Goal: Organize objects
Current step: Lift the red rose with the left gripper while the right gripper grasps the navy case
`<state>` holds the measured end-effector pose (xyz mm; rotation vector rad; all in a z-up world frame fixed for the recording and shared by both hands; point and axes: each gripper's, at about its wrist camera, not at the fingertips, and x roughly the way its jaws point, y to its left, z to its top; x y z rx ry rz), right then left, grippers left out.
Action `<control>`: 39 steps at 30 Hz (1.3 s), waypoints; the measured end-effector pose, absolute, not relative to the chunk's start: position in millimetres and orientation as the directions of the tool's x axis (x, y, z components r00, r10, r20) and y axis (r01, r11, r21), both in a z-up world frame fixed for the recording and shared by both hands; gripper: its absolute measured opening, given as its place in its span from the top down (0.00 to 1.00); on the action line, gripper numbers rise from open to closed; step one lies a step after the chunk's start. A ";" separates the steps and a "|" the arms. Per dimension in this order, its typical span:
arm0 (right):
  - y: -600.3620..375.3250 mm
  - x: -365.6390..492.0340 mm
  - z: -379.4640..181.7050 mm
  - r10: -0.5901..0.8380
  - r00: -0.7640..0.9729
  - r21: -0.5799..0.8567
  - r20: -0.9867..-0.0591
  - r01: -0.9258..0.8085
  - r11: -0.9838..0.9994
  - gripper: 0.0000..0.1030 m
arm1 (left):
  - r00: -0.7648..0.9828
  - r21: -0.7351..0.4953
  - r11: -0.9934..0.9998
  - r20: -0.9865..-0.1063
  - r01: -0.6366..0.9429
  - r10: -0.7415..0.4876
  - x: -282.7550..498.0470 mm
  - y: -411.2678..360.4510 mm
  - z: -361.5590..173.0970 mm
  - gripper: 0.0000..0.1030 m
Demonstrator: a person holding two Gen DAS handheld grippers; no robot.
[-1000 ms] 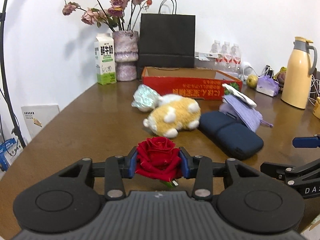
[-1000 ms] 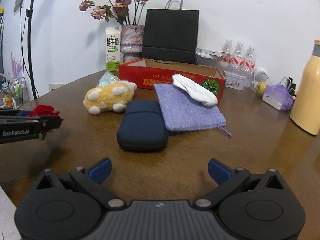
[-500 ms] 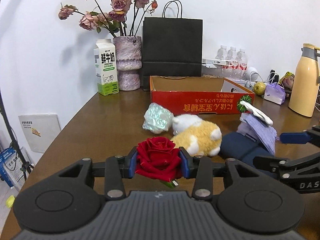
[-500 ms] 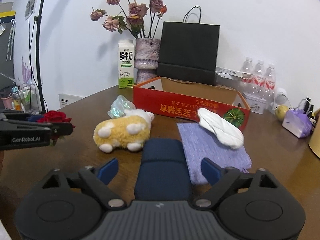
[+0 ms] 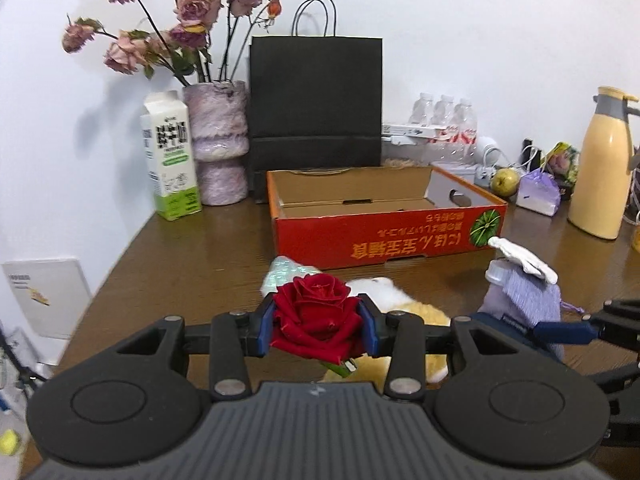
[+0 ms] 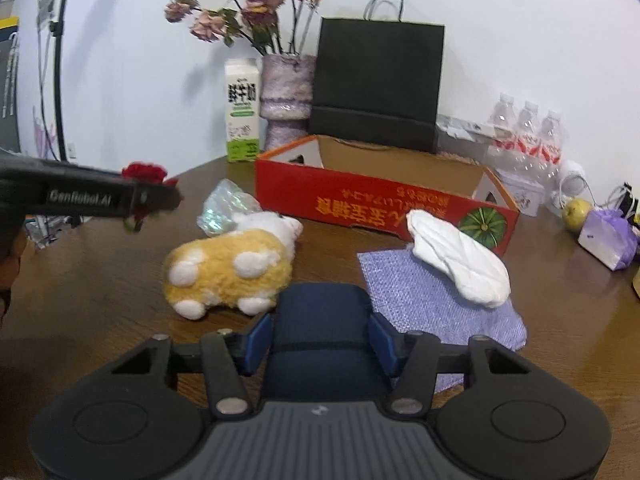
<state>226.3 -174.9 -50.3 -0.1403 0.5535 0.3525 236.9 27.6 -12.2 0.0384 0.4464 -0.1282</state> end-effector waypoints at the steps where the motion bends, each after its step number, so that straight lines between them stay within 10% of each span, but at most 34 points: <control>1: -174.6 227.4 -51.5 0.282 0.792 -0.040 -0.541 -0.360 0.932 0.49 | 0.896 0.002 0.992 -0.430 0.127 -0.114 239.2 28.6 -16.8 0.60; 39: -159.2 257.9 -60.8 0.221 0.682 -0.060 -0.697 -0.363 0.930 0.24 | 0.902 -0.068 0.989 -0.407 0.130 -0.147 226.1 53.6 -19.1 0.60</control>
